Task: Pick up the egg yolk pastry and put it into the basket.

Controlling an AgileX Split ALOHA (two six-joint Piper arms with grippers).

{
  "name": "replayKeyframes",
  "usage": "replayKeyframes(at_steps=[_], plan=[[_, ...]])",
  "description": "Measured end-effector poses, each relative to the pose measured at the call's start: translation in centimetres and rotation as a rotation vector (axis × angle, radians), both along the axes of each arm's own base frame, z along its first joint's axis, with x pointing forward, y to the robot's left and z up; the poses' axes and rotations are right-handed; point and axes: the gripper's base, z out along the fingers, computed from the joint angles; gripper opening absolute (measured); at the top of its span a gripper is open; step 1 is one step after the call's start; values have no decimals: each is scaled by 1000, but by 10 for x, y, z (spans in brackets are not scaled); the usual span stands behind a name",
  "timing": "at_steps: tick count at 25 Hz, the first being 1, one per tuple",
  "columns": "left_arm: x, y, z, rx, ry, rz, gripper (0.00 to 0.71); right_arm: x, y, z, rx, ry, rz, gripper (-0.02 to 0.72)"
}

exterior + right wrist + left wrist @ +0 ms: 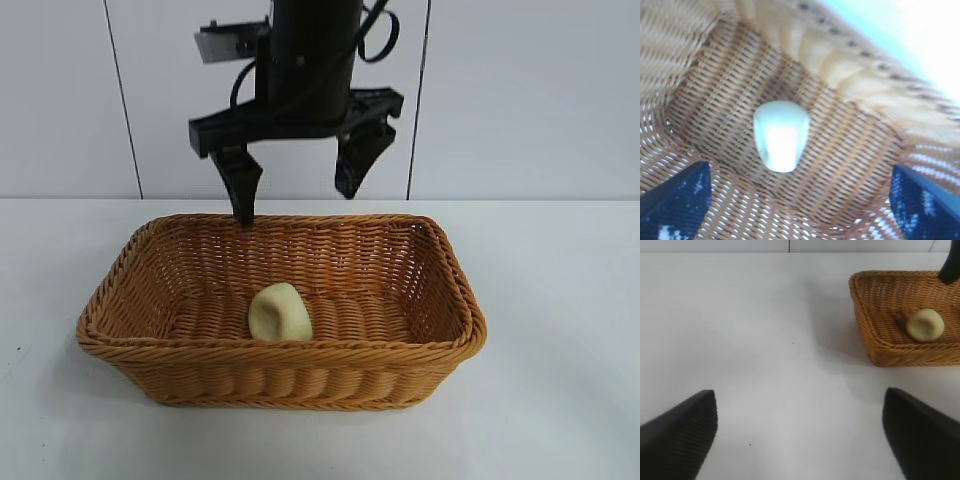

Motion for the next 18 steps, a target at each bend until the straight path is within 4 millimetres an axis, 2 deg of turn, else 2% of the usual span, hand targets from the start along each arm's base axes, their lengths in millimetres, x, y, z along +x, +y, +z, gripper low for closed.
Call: replayKeyframes(at_steps=[4,8,11,14,18], plan=[[0,0,0,0,0,0,647,11,-16,0,-5,8,-43,694],[0,0,0,0,0,0,647,35,-53,0,-3,9,-144,694],[0,0,0,0,0,0,647,56,-95,0,-1,9,-250,694],[0,0,0,0,0,0,647,76,-146,0,2,10,-374,694],[0,0,0,0,0,0,647,90,-203,0,4,10,-505,694]])
